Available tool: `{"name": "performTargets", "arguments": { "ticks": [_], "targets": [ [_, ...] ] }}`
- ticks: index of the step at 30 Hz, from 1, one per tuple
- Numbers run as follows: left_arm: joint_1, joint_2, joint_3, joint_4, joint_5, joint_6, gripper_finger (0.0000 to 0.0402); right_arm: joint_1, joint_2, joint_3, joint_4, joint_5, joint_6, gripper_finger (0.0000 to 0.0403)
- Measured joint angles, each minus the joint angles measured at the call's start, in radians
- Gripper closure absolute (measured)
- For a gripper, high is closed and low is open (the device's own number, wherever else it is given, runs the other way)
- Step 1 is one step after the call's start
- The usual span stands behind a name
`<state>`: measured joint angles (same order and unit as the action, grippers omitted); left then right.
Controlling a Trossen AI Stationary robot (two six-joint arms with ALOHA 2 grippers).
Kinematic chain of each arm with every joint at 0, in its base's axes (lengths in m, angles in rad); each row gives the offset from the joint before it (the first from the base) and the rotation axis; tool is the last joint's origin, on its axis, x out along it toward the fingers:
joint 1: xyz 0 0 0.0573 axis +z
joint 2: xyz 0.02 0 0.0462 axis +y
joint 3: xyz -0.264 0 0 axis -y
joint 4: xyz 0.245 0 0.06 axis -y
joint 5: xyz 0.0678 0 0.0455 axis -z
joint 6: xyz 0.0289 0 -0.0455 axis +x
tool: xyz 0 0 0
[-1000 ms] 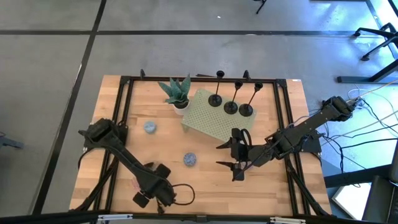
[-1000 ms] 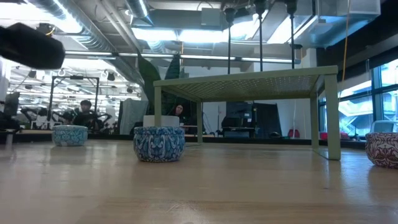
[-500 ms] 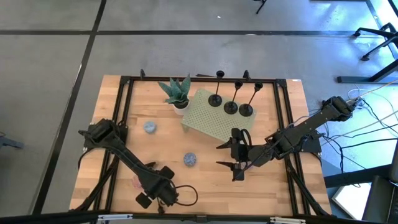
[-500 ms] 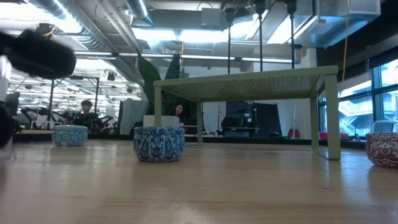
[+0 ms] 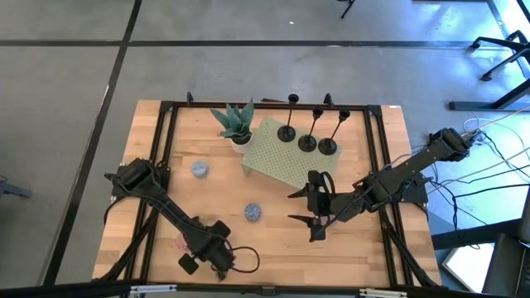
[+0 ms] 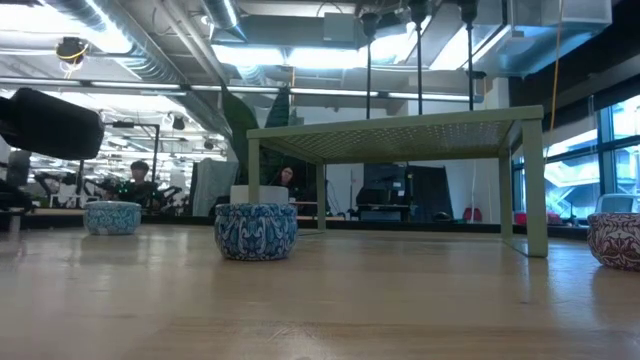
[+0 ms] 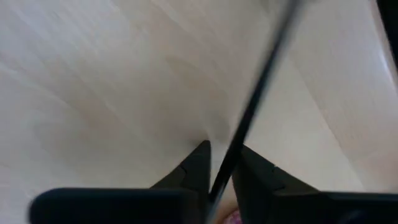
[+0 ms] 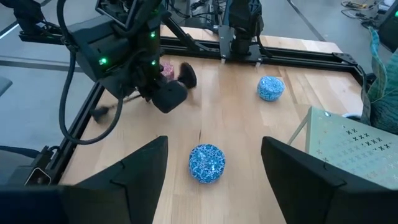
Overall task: Stock candles and holders on shelf
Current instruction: Align the black candle holder with the other black candle holders on the shelf
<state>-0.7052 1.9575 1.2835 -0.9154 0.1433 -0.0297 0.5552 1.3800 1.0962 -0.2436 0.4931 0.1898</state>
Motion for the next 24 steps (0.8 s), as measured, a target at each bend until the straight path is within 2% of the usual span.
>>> {"name": "performTargets", "arguments": {
  "ticks": [3, 9, 13, 17, 24],
  "targets": [
    [0.007, 0.0, -0.001, -0.002, -0.058, 0.007, 0.0388, 0.0, 0.0, 0.0, 0.0, 0.0, 0.0, 0.0139],
    [0.037, -0.011, -0.001, -0.002, -0.149, -0.033, 0.0388, 0.0, 0.0, 0.0, 0.0, 0.0, 0.0, 0.0139],
    [0.065, -0.067, 0.008, -0.013, -0.235, -0.038, 0.0392, 0.0, 0.0, 0.0, 0.0, 0.0, 0.0, 0.0139],
    [0.093, -0.186, 0.025, -0.011, -0.375, -0.037, 0.0388, 0.0, 0.0, 0.0, 0.0, 0.0, 0.0, 0.0139],
    [0.134, -0.471, 0.03, 0.085, -0.636, 0.016, 0.0391, 0.0, 0.0, 0.0, 0.001, 0.001, 0.0, 0.0139]
  ]
}}
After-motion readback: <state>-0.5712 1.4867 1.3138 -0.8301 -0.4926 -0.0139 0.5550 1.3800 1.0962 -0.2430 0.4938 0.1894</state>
